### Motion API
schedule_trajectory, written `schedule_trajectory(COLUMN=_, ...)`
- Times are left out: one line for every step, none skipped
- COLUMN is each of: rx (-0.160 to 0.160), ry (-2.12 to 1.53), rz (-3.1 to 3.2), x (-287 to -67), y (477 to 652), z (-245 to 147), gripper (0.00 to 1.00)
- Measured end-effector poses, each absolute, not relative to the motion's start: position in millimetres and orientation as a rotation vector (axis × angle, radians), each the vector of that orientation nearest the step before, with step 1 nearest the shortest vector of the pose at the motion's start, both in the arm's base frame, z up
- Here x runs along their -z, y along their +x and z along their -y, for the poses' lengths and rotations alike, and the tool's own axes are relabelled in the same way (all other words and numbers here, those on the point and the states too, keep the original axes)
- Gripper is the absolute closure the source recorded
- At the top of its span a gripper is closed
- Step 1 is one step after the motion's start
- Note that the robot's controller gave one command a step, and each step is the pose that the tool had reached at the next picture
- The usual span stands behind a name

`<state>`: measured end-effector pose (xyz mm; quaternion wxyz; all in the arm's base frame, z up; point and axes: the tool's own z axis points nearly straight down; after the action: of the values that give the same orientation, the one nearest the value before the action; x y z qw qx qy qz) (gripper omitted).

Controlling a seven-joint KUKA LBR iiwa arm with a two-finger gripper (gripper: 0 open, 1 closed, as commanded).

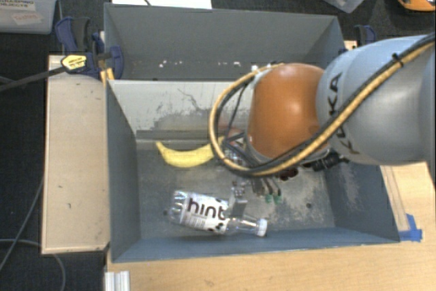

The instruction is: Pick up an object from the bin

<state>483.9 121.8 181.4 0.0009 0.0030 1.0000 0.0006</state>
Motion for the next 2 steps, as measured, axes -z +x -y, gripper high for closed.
schedule_trajectory(rx=-0.002, ry=0.010, rz=-3.140, x=-181, y=483.9, z=-122, gripper=0.00)
schedule_trajectory(rx=-0.004, ry=0.014, rz=-3.136, x=-220, y=495.2, z=-123, gripper=0.00)
